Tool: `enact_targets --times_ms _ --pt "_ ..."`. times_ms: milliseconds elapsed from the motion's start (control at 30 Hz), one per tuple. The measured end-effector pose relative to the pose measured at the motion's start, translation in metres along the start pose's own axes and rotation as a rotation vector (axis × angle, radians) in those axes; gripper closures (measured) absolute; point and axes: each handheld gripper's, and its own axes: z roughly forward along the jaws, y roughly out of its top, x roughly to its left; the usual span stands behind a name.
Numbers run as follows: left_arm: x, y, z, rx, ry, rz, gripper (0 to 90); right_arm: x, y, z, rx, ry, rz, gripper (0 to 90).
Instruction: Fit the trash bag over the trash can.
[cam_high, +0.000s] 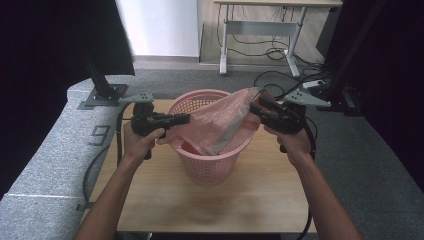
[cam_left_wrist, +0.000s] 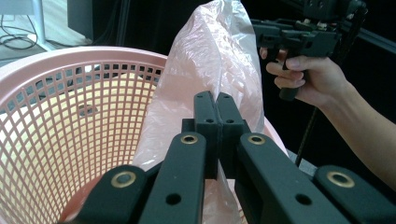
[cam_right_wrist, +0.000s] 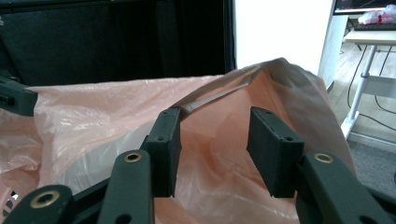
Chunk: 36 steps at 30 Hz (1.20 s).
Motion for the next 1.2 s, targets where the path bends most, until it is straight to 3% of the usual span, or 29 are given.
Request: enact_targets --times_ms 333,600,833,1200 --pt "-0.002 0.000 0.001 0.007 -0.011 0.009 89.7 0.005 0.001 0.004 -0.006 0.040 0.001 52.1" --pt "-0.001 0.001 -0.002 -0.007 0.004 -0.007 89.7 0.001 0.001 -0.008 -0.022 0.012 0.010 52.1" --pt "-0.002 -0.001 -0.001 -0.004 -0.009 -0.001 89.7 -0.009 0.000 -0.022 -0.035 -0.005 0.031 51.8" --pt "-0.004 -0.001 -0.001 0.000 -0.025 0.019 89.6 -0.019 0.004 -0.018 -0.042 -0.050 0.054 56.3"
